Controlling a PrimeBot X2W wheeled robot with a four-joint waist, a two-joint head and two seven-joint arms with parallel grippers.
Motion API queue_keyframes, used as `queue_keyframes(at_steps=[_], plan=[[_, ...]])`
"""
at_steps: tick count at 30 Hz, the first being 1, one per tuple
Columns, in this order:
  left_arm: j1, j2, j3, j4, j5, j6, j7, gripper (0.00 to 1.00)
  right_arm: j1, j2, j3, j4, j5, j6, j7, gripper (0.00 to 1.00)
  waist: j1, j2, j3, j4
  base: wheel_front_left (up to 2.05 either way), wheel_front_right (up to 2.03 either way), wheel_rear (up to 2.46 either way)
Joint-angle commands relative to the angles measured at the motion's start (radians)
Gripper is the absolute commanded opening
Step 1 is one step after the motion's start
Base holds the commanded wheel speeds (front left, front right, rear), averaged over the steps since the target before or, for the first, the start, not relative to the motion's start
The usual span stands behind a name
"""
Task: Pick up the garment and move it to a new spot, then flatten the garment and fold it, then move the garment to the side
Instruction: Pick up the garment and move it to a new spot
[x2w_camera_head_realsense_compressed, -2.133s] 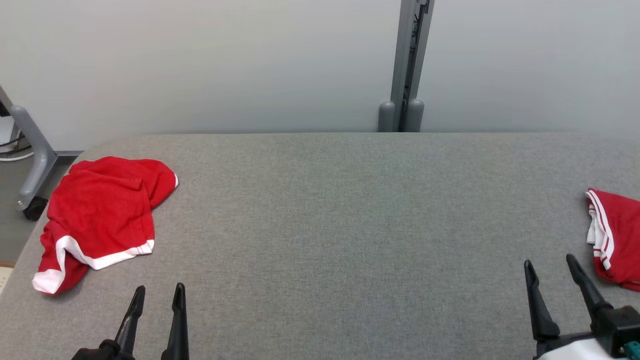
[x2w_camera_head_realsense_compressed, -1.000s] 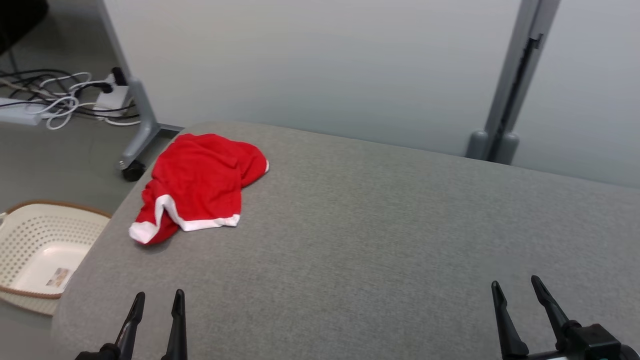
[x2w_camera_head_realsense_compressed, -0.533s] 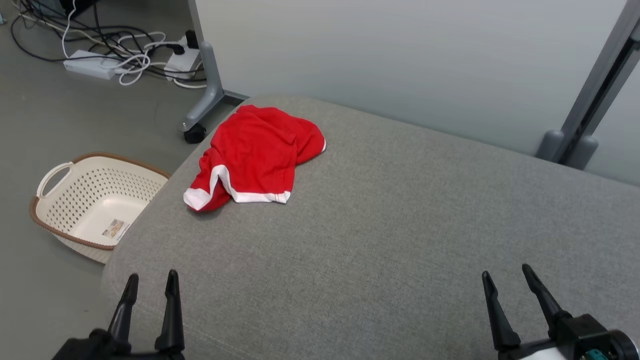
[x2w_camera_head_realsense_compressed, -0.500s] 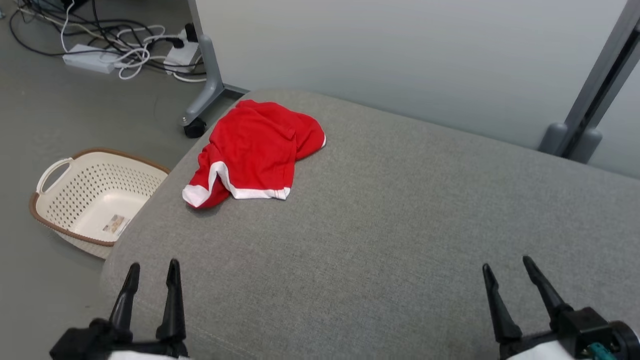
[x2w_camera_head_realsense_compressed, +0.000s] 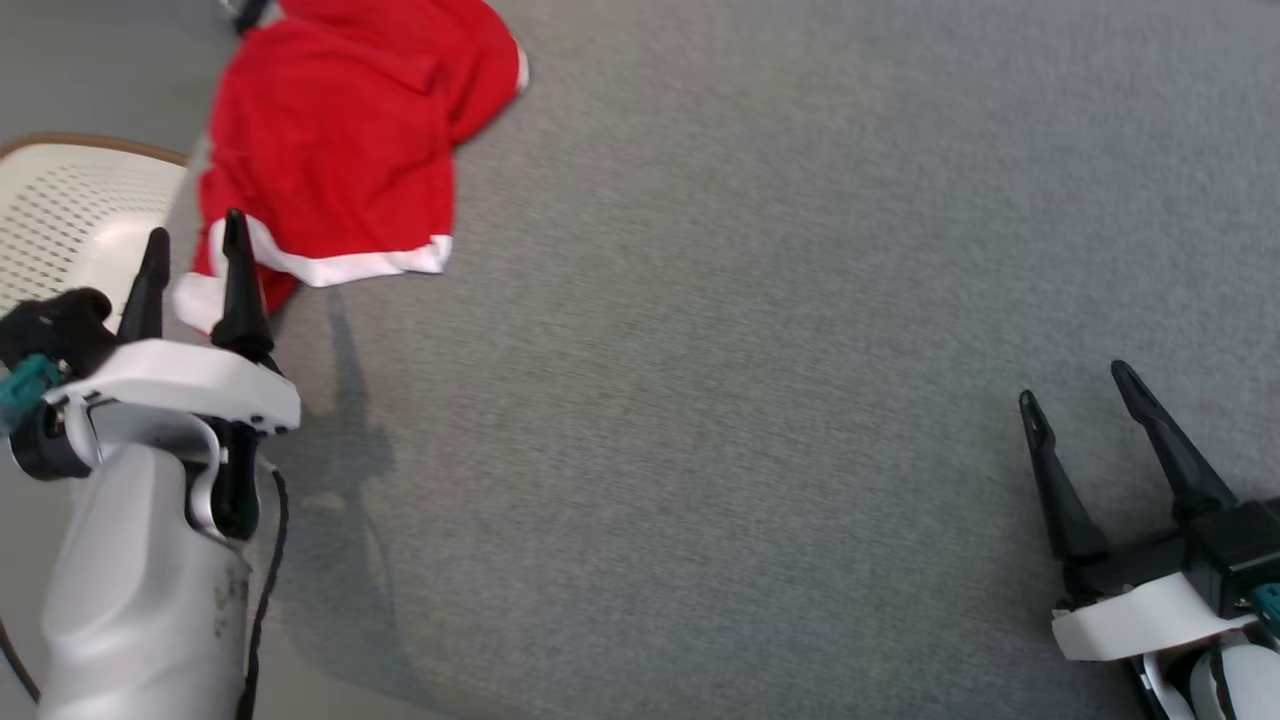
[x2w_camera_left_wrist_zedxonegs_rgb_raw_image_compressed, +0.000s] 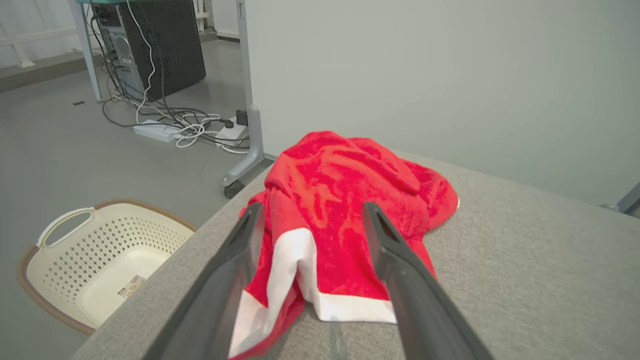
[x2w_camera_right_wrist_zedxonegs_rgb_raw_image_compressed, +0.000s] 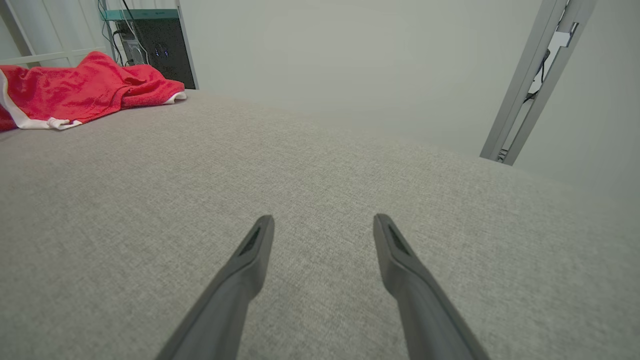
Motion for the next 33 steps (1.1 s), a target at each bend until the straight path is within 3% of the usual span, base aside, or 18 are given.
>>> queue_keyframes(at_steps=[1, 2, 6, 8, 13, 18, 24, 33], plan=[[-0.080, 0.017, 0.013, 0.108, -0.015, 0.011, 0.013, 1.00, -0.023, -0.014, 0.011, -0.016, 0.000, 0.000, -0.002, 1.00, 0.0000, 0.0000, 0.123, -0.097, 0.00, 0.00, 0.00], [-0.144, 0.037, 0.033, 0.218, -0.029, 0.021, 0.022, 1.00, -0.031, -0.016, 0.024, -0.023, 0.005, 0.000, -0.002, 1.00, 0.0000, 0.0000, 0.134, -0.122, 0.00, 0.00, 0.00], [-0.225, 0.068, 0.061, 0.400, -0.056, 0.022, 0.024, 1.00, -0.045, 0.002, 0.032, -0.030, 0.009, 0.000, -0.001, 1.00, 0.0000, 0.0000, 0.145, -0.164, 0.00, 0.00, 0.00], [-0.246, 0.076, 0.060, 0.451, -0.059, 0.007, 0.010, 0.00, -0.047, 0.012, 0.027, -0.034, 0.012, 0.000, -0.001, 1.00, 0.0000, 0.0000, 0.141, -0.175, 0.00, 0.00, 0.00], [-0.253, 0.085, 0.036, 0.493, -0.044, -0.029, -0.015, 0.00, -0.035, 0.043, 0.026, -0.020, 0.019, 0.000, -0.001, 1.00, 0.0000, 0.0000, 0.098, -0.180, 0.00, 0.00, 0.00], [-0.225, 0.041, -0.033, 0.380, -0.017, -0.061, -0.029, 0.00, -0.025, 0.091, 0.031, -0.003, 0.032, 0.000, -0.001, 1.00, 0.0000, 0.0000, -0.001, -0.183, 0.00, 0.00, 0.00], [-0.130, -0.020, -0.258, 0.110, -0.055, -0.066, 0.014, 0.00, -0.001, 0.147, 0.043, 0.021, 0.055, 0.000, -0.001, 1.00, 0.0000, 0.0000, -0.139, -0.223, 0.00, 0.00, 0.00], [0.049, -0.047, -0.509, -0.463, -0.163, -0.054, 0.260, 0.00, 0.049, 0.173, 0.042, 0.024, 0.093, 0.000, -0.001, 1.00, 0.0000, 0.0000, -0.226, -0.359, 0.00, 0.00, 0.00]])
